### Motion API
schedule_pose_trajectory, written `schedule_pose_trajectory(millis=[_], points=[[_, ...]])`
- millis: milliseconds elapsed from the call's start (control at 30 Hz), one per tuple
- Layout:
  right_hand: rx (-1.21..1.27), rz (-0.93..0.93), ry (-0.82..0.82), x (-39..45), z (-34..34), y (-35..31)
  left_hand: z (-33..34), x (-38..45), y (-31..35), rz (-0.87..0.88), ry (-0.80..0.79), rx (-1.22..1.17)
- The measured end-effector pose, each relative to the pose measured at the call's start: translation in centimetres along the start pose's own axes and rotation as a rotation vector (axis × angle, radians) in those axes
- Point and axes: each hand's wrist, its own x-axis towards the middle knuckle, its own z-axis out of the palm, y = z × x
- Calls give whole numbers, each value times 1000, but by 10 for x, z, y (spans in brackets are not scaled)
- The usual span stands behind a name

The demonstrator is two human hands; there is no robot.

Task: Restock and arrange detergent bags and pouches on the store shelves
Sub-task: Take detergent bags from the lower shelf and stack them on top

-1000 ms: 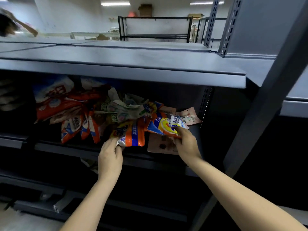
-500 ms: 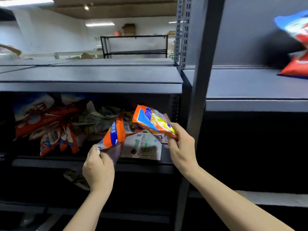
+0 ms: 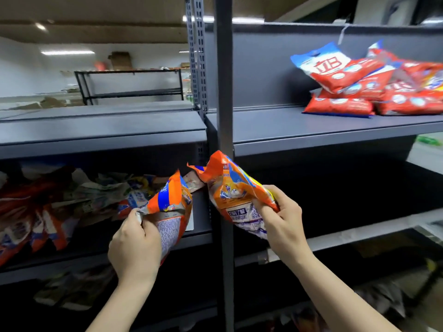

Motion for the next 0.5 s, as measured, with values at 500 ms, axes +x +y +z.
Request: schedule_pose_trajectory(millis=[500], points=[[-185, -123, 442, 4, -166, -45, 18, -53, 152, 416, -36, -371]])
